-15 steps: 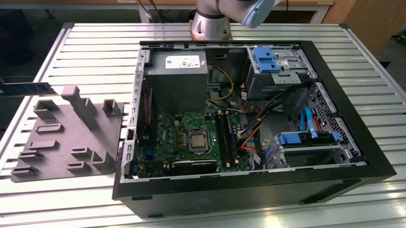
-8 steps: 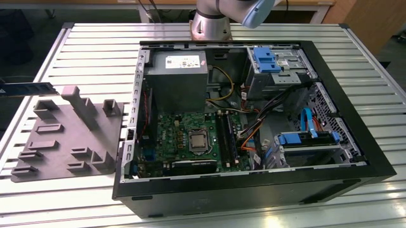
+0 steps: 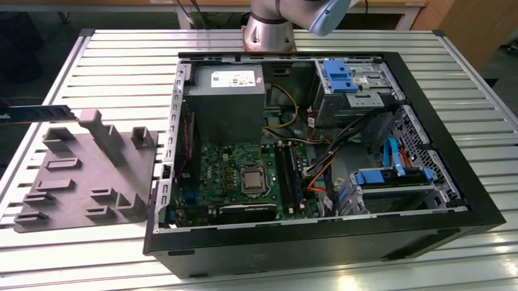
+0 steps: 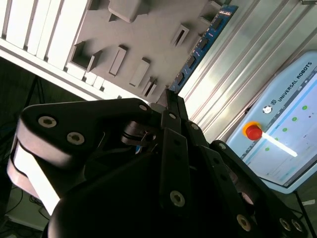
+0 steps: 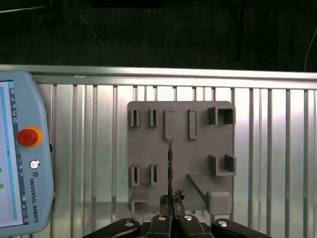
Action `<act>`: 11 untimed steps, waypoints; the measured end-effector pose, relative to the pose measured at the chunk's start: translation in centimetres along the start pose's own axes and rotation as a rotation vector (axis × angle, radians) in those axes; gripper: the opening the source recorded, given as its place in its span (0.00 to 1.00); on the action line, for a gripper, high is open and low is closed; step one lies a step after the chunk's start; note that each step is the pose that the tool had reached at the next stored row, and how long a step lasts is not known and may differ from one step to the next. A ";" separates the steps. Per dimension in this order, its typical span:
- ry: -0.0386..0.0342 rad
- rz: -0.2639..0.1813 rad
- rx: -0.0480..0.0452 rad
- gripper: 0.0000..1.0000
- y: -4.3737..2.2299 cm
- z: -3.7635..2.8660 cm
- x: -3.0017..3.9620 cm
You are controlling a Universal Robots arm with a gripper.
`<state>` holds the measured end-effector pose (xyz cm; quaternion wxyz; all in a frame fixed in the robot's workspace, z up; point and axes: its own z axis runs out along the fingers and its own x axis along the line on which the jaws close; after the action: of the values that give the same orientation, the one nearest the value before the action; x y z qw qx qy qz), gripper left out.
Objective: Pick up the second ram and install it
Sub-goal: 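Pick up the second ram and move it above second insertion slot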
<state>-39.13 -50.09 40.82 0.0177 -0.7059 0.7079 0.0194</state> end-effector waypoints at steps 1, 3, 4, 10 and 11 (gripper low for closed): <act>0.0000 0.000 -0.0001 0.12 -0.06 0.00 0.00; 0.0000 0.000 0.0000 0.12 -0.17 0.00 0.00; 0.0000 0.000 0.0000 0.12 -0.23 0.00 0.00; 0.0000 0.000 0.0000 0.12 -0.62 0.00 0.00; 0.0001 0.000 0.0000 0.12 -0.68 0.00 0.00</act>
<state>-38.45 -50.09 40.83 0.0176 -0.7059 0.7079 0.0193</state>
